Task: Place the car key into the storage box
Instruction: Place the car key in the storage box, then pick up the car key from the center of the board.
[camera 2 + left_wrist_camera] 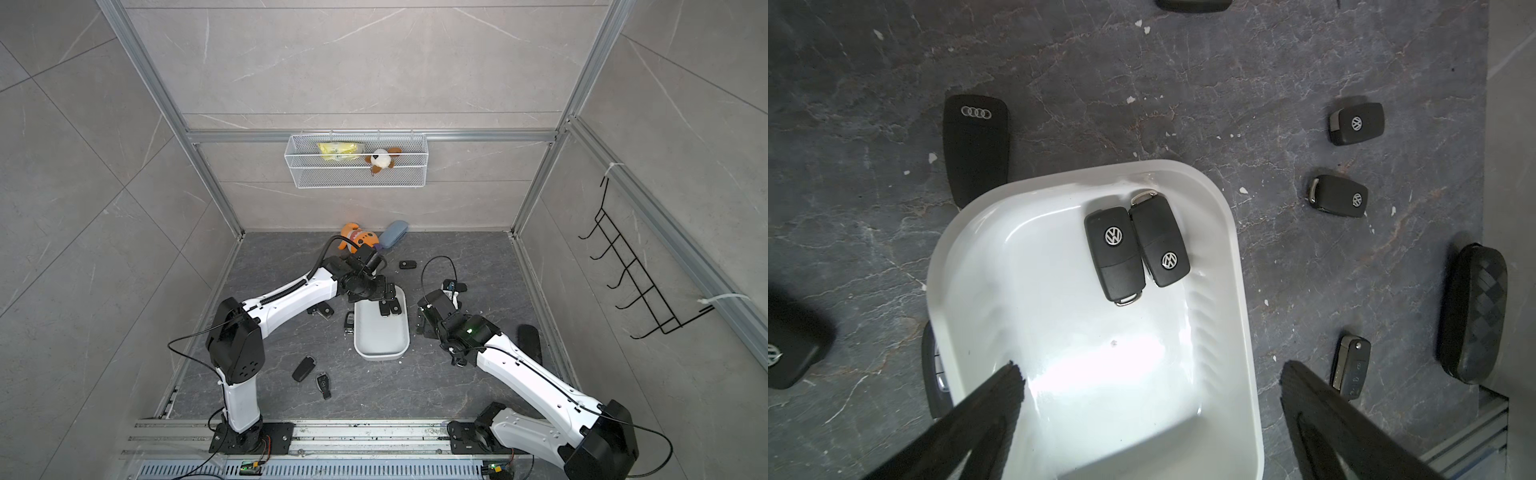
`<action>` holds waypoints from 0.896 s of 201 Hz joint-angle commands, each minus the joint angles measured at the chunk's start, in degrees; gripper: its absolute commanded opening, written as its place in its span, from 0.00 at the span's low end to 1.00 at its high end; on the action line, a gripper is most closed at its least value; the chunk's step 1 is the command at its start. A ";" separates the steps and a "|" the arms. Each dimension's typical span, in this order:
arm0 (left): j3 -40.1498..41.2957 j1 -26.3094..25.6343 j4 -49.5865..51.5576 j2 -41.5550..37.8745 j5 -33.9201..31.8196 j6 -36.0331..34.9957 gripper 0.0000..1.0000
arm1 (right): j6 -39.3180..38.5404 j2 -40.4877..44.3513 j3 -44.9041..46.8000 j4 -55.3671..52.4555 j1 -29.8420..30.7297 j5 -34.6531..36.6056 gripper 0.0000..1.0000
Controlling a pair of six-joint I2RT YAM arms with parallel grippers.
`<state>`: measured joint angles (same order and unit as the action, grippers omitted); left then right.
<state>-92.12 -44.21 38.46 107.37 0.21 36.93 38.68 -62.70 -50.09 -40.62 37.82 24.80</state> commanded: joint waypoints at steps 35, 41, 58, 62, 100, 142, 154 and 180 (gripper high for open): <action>5.57 0.26 -1.76 -9.29 1.81 -6.22 1.00 | 5.99 -4.11 4.57 -2.03 -4.46 0.34 1.00; 5.75 0.26 -1.34 -9.68 1.95 -6.49 1.00 | 6.23 -4.41 5.45 -1.60 -5.27 -0.71 1.00; 7.22 0.26 -1.74 -11.28 2.25 -6.92 1.00 | 6.49 -4.97 8.09 0.23 -7.88 -3.05 1.00; 7.65 0.26 -1.97 -11.67 2.42 -6.91 1.00 | 6.68 -5.06 8.78 0.48 -8.50 -3.62 1.00; 12.32 0.26 -5.75 -15.70 2.26 -7.69 1.00 | 6.29 -5.48 13.57 5.17 -13.89 -9.41 0.99; 13.17 0.26 -5.69 -16.76 4.51 -8.49 1.00 | 4.31 -8.58 15.71 9.69 -16.61 -13.66 0.89; 13.19 0.26 -5.75 -16.84 4.94 -8.38 1.00 | 3.90 -9.63 15.36 10.01 -17.17 -14.79 0.85; 13.28 0.26 -6.05 -16.85 5.00 -7.97 1.00 | 3.89 -11.34 14.85 9.59 -18.06 -15.28 0.82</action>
<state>-78.87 -44.21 33.82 92.77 3.57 30.15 43.07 -72.66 -35.22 -32.01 20.51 11.49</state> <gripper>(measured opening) 0.999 0.824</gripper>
